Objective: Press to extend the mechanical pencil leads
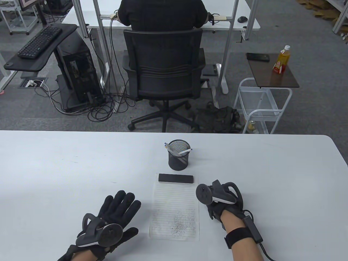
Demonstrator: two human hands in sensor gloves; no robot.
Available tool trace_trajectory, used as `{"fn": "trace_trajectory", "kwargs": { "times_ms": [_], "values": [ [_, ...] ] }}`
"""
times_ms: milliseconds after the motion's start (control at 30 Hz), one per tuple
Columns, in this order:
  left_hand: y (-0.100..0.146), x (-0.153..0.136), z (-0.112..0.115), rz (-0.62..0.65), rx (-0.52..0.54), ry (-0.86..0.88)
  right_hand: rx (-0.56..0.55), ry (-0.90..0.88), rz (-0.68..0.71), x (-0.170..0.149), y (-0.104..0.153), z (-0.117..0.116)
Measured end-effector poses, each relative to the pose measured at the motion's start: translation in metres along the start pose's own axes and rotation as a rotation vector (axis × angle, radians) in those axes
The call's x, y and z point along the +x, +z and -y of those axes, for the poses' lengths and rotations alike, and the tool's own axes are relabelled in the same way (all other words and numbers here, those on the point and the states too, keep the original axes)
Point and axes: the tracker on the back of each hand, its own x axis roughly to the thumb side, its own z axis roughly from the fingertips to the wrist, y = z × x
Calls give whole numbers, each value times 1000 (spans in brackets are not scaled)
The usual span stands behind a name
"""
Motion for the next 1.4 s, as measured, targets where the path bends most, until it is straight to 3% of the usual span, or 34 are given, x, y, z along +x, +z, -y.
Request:
{"fn": "trace_trajectory", "kwargs": {
  "times_ms": [300,500,733,867,1100,1400],
  "values": [
    [2,-1,-2,-16,5,-19,-42,-10,4,0,2,-2],
    [2,-1,-3,-17,8,-23,91,-38,-65,-3,0,7],
    [3,-2,-3,-22,7,-20,-271,-393,-232,-31,-11,73],
    [2,-2,-3,-20,10,-22,-364,-595,-371,-36,-35,86],
    [2,-1,-1,-14,3,-18,-364,-853,-614,-37,-81,65],
    [3,-4,-1,-27,0,-7,-351,-1102,-700,-27,-107,32]
  ]
}}
